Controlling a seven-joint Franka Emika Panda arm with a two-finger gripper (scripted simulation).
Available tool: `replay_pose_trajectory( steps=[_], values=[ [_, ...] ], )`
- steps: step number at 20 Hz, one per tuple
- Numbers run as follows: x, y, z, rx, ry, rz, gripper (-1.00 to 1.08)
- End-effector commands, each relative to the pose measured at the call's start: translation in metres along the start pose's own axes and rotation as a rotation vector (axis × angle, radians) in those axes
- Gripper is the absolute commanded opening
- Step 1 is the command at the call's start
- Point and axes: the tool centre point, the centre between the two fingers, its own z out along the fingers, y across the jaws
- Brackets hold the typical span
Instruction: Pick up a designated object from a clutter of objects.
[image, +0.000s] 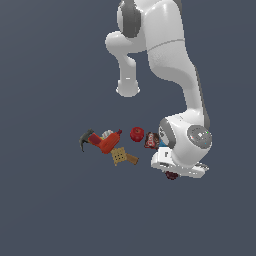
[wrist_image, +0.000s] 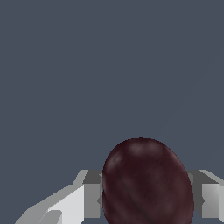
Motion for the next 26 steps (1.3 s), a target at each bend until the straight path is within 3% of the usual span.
replay_pose_trajectory(
  steps=[1, 14, 26],
  values=[
    [0.0, 0.0, 0.0, 0.0, 0.001, 0.001, -1.0],
    [-0.007, 0.012, -0.031, 0.0, 0.0, 0.0, -1.0],
    [-0.029, 0.046, -0.127, -0.001, 0.001, 0.0, -1.0]
  ],
)
